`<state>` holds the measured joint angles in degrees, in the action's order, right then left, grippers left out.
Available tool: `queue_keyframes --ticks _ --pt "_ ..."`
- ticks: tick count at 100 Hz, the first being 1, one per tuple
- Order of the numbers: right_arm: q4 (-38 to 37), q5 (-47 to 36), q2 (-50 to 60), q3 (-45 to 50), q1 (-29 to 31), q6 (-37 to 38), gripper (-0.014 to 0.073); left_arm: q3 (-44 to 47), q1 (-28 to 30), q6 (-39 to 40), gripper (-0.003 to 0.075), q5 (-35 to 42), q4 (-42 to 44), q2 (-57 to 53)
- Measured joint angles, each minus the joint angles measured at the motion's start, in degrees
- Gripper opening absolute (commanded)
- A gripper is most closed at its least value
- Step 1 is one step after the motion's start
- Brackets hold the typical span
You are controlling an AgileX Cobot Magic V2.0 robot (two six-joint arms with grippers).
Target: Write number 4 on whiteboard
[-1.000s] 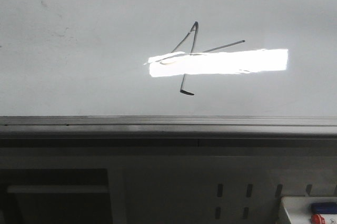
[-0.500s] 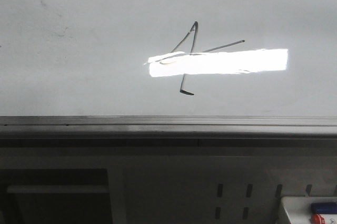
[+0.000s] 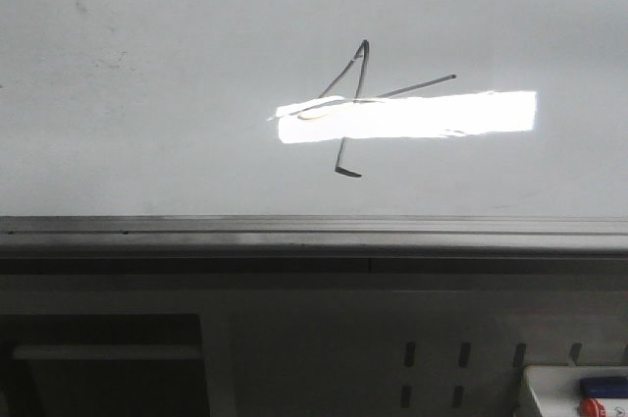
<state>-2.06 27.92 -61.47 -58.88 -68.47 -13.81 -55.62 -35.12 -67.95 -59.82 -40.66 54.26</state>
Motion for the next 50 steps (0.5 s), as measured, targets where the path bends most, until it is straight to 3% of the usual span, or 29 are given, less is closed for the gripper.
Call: queue_keyframes --ticks 10,17,36,41,50 --pt "0.23 0.13 -0.08 0.0 0.0 0.0 -0.0029 0.0 0.0 -0.1 -0.002 -0.36 0.0 0.0" --pt "0.23 0.28 -0.08 0.0 0.0 0.0 0.0055 0.0 0.0 0.8 -0.002 -0.71 0.0 0.0" --pt "-1.57 1.64 0.25 -2.04 1.13 0.0 0.0489 0.85 0.0 8.24 -0.002 2.44 -0.73 0.0" --pt "-1.82 2.02 1.04 -2.85 1.89 0.0 0.0539 2.0 0.0 10.77 -0.002 5.56 -0.82 0.0" --pt "-2.03 2.63 3.45 -3.52 3.77 0.0 0.0535 4.93 0.0 16.01 -0.002 11.83 -0.96 0.0"
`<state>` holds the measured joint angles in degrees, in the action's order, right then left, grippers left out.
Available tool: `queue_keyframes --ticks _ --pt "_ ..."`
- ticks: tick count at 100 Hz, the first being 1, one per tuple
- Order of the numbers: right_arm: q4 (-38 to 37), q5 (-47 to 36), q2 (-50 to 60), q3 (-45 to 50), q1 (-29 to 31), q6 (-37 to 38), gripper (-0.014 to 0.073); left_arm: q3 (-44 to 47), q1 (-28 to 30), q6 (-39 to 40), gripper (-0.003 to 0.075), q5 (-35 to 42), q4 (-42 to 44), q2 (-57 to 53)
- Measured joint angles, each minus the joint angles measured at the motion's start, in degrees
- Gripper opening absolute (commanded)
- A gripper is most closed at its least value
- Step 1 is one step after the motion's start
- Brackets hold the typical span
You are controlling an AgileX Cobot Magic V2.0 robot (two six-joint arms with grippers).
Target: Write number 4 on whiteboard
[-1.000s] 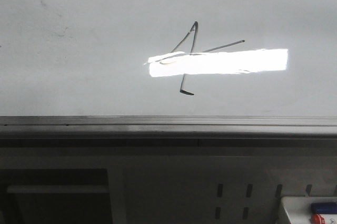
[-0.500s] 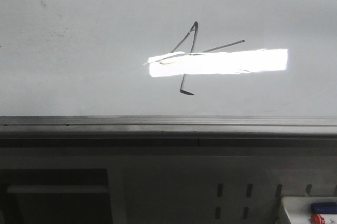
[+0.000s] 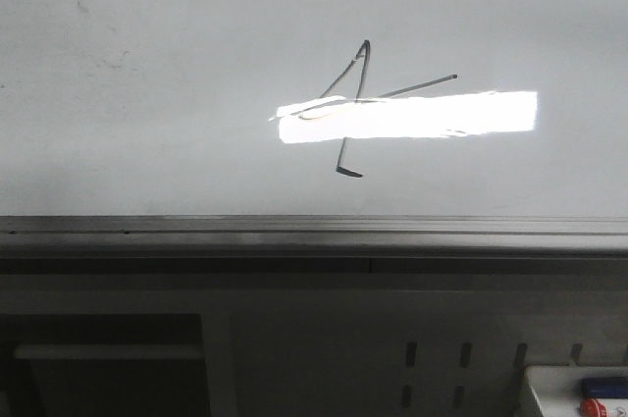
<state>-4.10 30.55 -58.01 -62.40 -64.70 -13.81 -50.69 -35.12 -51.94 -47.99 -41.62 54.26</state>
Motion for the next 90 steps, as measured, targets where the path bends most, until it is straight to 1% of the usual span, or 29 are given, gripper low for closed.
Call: queue_keyframes --ticks 6,9,12,13,14,16,17,18,21,23,26,27,28,29,35,44,52,71,80,90 --pt "0.0 0.56 2.47 -0.27 1.24 0.39 0.0497 3.02 0.0 3.37 -0.002 6.01 0.0 0.09" --pt "0.0 0.86 3.63 -0.43 1.89 0.71 0.0462 4.53 0.0 4.98 -0.002 10.15 -0.35 0.23" --pt "0.12 1.44 4.81 -0.52 2.74 1.33 0.0401 6.52 0.0 6.79 -0.002 14.42 -1.31 0.23" --pt "0.12 1.74 5.4 -0.46 2.92 1.63 0.0386 6.93 0.0 7.1 -0.002 14.42 -1.59 0.23" --pt "0.12 1.87 5.68 -0.46 3.26 1.8 0.0353 7.74 0.0 7.62 -0.002 17.05 -2.31 0.23" --pt "0.12 2.33 6.54 -0.46 3.6 2.38 0.0318 8.55 0.0 8.07 -0.002 18.89 -3.16 0.23" --pt "0.12 2.65 6.82 -0.46 3.93 2.54 0.0279 8.96 0.0 8.48 -0.002 19.78 -3.66 0.23" --pt "0.12 2.86 7.39 -0.46 4.09 2.99 0.0258 9.77 0.0 8.63 -0.002 21.59 -4.67 0.23" --pt "0.12 3.62 8.5 -0.46 4.87 3.71 0.0149 11.4 0.0 9.24 -0.002 25.19 -6.72 0.23" --pt "0.12 4.19 9.31 -0.46 5.18 4.0 0.0103 12.98 -0.13 9.5 -0.002 27.9 -8.64 0.23" --pt "0.12 4.92 10.33 -0.46 5.92 4.42 -0.0012 14.11 -0.49 9.78 -0.002 31.43 -9.94 0.35" --pt "0.12 5.35 10.84 -0.46 6.06 4.61 -0.0034 14.83 -0.59 9.76 -0.002 32.29 -10.7 0.35" --pt "0.12 5.53 11.07 -0.46 6.33 4.69 -0.0077 15.51 -0.71 9.93 -0.002 34.82 -11.33 0.49" --pt "0.12 5.95 11.55 -0.46 6.45 4.82 -0.007 15.51 -0.9 9.91 -0.002 34.82 -11.33 0.5" --pt "0.02 7.06 13.36 -0.19 7.66 5.25 -0.0053 18.24 -2.29 10.21 -0.002 41.85 -13.59 1.29" --pt "0.02 7.81 16.06 0.76 9.41 5.8 -0.0053 19.99 -5.18 10.35 -0.002 47.48 -14.96 3.16" --pt "0.02 8.31 17.53 1.88 10.83 6.36 -0.0053 20.25 -8.03 10.35 -0.002 52.17 -15.39 5.45" --pt "0.02 9.11 18.19 3.89 12.71 8.44 -0.0053 19.76 -14.83 10.64 -0.002 66.49 -16.52 11.63" --pt "0.02 9.23 18.19 4.44 12.74 8.44 -0.0053 19.62 -16.07 12.02 -0.002 69.49 -16.96 14.16" --pt "0.02 9.35 18.19 4.54 12.74 8.56 -0.0053 19.62 -16.36 14.26 -0.002 71.66 -19.8 16.79"
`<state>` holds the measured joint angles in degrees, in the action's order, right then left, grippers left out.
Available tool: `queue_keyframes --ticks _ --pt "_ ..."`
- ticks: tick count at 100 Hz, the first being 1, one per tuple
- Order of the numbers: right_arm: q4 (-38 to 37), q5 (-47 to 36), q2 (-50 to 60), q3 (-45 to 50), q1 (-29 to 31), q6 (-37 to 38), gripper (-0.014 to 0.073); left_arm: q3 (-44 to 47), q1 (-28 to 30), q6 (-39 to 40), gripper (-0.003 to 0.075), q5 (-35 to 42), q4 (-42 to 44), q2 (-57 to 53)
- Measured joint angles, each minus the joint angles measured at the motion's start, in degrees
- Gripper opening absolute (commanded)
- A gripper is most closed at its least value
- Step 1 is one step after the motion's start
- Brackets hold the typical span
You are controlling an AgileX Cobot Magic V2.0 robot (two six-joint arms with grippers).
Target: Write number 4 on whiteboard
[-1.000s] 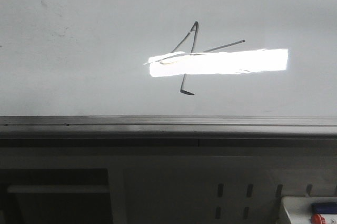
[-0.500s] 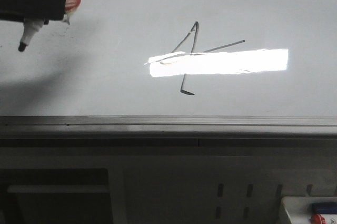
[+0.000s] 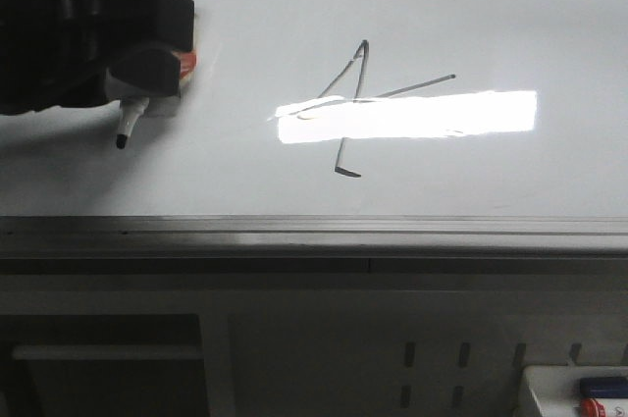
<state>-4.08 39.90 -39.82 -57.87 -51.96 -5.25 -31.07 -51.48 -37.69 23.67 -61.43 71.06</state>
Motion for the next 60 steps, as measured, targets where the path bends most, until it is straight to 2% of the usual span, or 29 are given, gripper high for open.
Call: queue_keyframes --ticks 14,47,60 --pt "0.0 0.24 0.0 0.0 0.0 0.11 -0.0053 -0.13 -0.14 1.19 -0.002 2.91 -3.29 1.7" --pt "0.0 0.89 0.0 0.0 0.0 0.25 -0.0053 -0.38 -0.31 1.48 -0.0013 4.48 -3.88 2.07" --pt "0.0 0.89 0.0 0.0 0.0 0.25 -0.0053 -0.38 -0.31 1.48 0.0081 4.53 -3.88 2.07"
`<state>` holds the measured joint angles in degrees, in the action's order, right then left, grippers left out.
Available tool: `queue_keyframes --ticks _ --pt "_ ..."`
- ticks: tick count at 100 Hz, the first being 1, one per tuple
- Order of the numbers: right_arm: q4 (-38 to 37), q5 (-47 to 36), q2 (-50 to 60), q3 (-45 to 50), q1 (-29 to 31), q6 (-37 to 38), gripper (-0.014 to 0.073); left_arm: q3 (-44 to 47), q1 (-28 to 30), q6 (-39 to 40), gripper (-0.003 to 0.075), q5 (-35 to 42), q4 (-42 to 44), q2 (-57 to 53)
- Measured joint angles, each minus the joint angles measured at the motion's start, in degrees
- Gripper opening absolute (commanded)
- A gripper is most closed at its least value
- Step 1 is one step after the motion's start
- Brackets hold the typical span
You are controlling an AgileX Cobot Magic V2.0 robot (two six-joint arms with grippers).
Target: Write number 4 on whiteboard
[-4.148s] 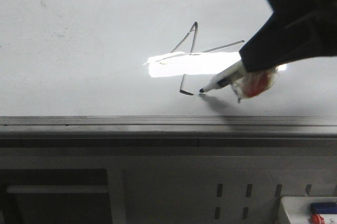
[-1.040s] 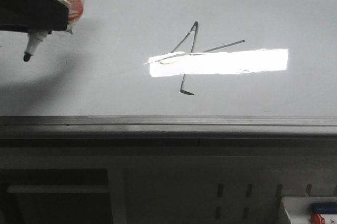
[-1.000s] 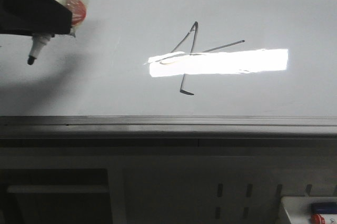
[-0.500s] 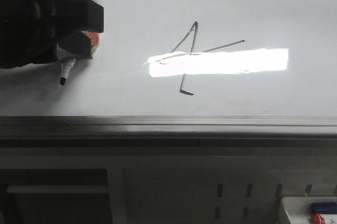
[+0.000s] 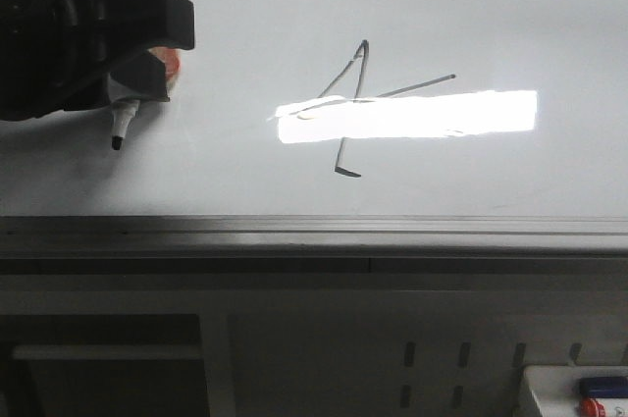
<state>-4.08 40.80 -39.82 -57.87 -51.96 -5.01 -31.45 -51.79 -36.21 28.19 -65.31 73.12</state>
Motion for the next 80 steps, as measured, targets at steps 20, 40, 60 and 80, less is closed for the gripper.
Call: queue_keyframes --ticks 20,40,60,80 --pt "0.0 0.0 0.0 0.0 0.0 0.0 -0.0053 0.0 0.0 0.0 0.0269 0.58 -0.46 0.13" --pt "0.12 0.02 0.0 0.0 0.0 0.0 -0.0053 -0.09 0.0 0.0 0.0341 0.83 -0.35 0.13" --pt "0.12 0.02 0.0 0.0 0.0 0.0 -0.0053 -0.2 0.0 0.0 0.051 1.06 0.22 0.13" --pt "0.21 0.02 0.0 0.0 0.0 0.0 -0.0053 -0.2 0.0 0.0 0.0519 1.29 0.2 -0.46"
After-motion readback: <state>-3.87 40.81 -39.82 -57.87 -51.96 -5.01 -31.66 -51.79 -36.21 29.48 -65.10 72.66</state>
